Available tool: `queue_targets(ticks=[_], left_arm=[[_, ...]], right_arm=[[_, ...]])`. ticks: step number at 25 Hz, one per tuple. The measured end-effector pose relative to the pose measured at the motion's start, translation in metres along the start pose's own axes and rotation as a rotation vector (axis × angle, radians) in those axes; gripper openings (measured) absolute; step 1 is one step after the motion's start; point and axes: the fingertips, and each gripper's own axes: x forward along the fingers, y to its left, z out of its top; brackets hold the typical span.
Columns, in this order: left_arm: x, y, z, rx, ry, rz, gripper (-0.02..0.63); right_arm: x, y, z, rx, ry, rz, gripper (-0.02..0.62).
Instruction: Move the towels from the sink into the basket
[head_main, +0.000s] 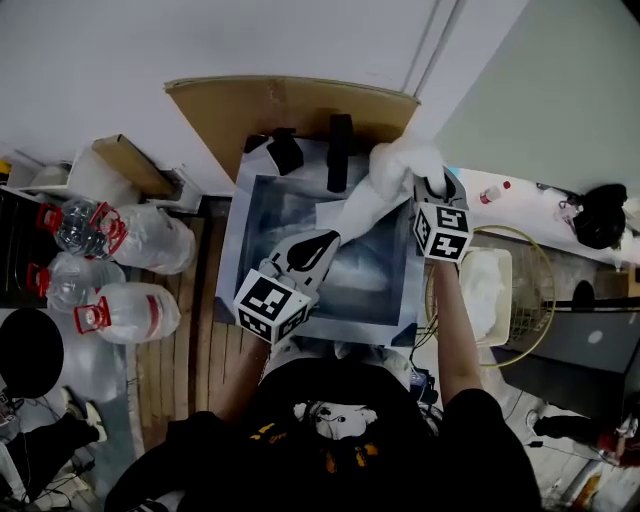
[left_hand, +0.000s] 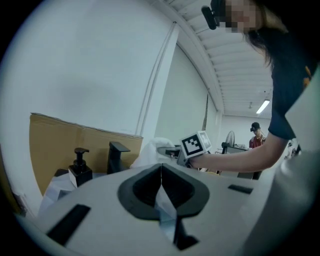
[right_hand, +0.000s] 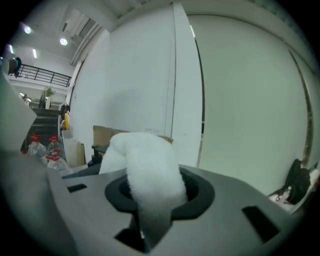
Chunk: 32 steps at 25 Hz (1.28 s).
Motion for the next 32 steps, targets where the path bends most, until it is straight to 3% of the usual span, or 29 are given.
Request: queue_targets(ticks=[12, 32], left_arm=[[0.050, -0.068, 0.014, 0.047, -0.014, -0.128, 0.008], [0.144, -0.252, 0.006, 0.121, 0.030, -0.440, 0.008]], right_arm=[[-0.110, -0.065, 0.060, -0.023, -0.193, -0.075, 0.118], [-0.312, -0.235, 0.072, -0.007, -0.334, -0.363, 0.118]])
